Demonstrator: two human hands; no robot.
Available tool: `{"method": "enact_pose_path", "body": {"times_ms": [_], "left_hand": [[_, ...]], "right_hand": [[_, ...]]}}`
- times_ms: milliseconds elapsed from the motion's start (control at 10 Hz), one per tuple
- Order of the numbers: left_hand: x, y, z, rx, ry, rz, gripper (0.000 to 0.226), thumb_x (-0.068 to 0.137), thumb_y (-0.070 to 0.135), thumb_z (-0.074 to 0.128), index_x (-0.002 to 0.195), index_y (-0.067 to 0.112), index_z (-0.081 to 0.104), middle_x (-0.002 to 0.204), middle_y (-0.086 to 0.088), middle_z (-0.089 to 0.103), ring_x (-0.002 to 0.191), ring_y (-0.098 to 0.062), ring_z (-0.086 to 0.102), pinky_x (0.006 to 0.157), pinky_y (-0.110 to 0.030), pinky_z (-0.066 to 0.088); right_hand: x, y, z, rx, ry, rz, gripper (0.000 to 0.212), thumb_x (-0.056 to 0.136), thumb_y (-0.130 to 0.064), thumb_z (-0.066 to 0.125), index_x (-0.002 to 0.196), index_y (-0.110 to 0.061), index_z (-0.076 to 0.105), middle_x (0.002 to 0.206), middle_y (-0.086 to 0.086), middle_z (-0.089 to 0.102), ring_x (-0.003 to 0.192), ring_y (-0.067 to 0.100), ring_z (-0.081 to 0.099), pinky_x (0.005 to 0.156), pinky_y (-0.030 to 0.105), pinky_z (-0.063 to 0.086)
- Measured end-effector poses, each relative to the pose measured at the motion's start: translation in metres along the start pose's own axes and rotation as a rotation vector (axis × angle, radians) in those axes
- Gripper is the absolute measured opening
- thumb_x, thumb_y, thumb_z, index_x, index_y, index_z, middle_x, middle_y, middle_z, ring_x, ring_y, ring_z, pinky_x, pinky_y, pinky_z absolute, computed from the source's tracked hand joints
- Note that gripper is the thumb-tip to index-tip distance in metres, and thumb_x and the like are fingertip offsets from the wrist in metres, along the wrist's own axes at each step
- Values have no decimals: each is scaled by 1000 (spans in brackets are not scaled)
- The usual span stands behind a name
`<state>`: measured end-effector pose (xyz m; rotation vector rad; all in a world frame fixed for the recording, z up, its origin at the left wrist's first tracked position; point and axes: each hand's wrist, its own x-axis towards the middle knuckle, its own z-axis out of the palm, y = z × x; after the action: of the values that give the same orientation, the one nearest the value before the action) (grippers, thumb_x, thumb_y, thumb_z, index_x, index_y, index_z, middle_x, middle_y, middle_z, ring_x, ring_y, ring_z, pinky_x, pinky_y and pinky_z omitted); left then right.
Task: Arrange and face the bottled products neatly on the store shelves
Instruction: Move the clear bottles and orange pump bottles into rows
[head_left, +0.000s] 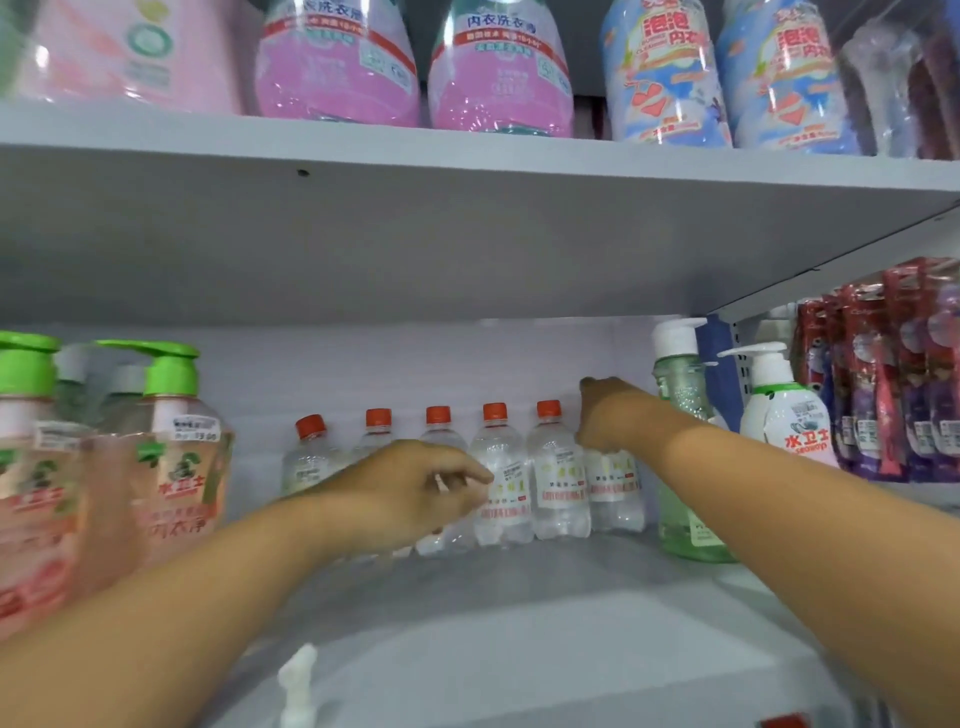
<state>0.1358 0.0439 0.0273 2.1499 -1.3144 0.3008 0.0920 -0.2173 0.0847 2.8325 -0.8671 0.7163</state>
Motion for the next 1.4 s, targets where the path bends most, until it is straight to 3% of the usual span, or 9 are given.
{"method": "enact_pose_path", "body": {"times_ms": [200,300,400,500,600,700,1000,1200,1400], "left_hand": [[-56,22,-57,156,688,257,19,96,27,63,110,34,71,94,24,66,85,-1,64,82,-32,56],[-117,17,-82,273,1033,291,21,91,14,65,111,22,69,107,14,62,105,-7,59,96,-28,47],[-176,-6,-99,359,1264,133,28,90,12,68,116,19,63,117,10,52,117,-14,52,105,-38,42],[-210,-24,-99,175,1310,-102,34,91,24,70,121,26,55,122,7,53,111,-16,57,96,-41,49],[-219,-35,-85,131,1086,-337,56,87,46,71,134,33,44,129,15,51,101,-10,62,80,-38,52],[-219,-41,-75,278,884,-499,74,80,63,70,140,37,35,123,16,59,99,-17,67,75,-38,50],[-199,-145,-84,175,808,-473,74,54,77,80,117,65,44,104,10,67,89,-24,69,74,-43,59],[-160,-95,-80,115,538,-528,66,50,73,83,99,34,65,70,13,76,62,-14,74,63,-41,61],[-131,-84,-84,196,314,-580,79,53,84,72,113,36,55,95,13,74,77,-11,73,68,-31,59]], "right_hand": [[-55,28,-42,297,583,4,53,93,-23,62,140,-5,47,137,26,43,126,46,46,101,47,47],[-68,37,-46,366,529,232,70,84,-37,67,140,-2,45,140,31,43,130,46,44,104,47,44],[-2,72,-2,378,481,366,73,64,-54,62,122,-11,54,121,24,54,109,40,59,86,42,55],[163,170,62,526,521,318,62,47,-59,48,97,-23,44,111,27,60,89,42,63,76,49,59],[151,158,67,715,533,212,66,49,-56,49,106,-26,43,113,24,55,95,44,62,76,58,59],[-31,54,-9,636,582,327,76,70,-38,66,133,-5,39,128,30,49,116,47,54,92,56,54],[-53,38,-6,515,422,149,89,95,-23,63,161,-15,5,168,12,-11,156,29,3,124,40,21],[-53,45,-11,327,516,137,84,94,-22,62,160,-13,10,159,23,20,145,42,27,115,48,38],[-52,35,-30,5,458,228,92,99,-23,56,159,-8,-11,149,32,33,130,42,48,84,40,51]]}}
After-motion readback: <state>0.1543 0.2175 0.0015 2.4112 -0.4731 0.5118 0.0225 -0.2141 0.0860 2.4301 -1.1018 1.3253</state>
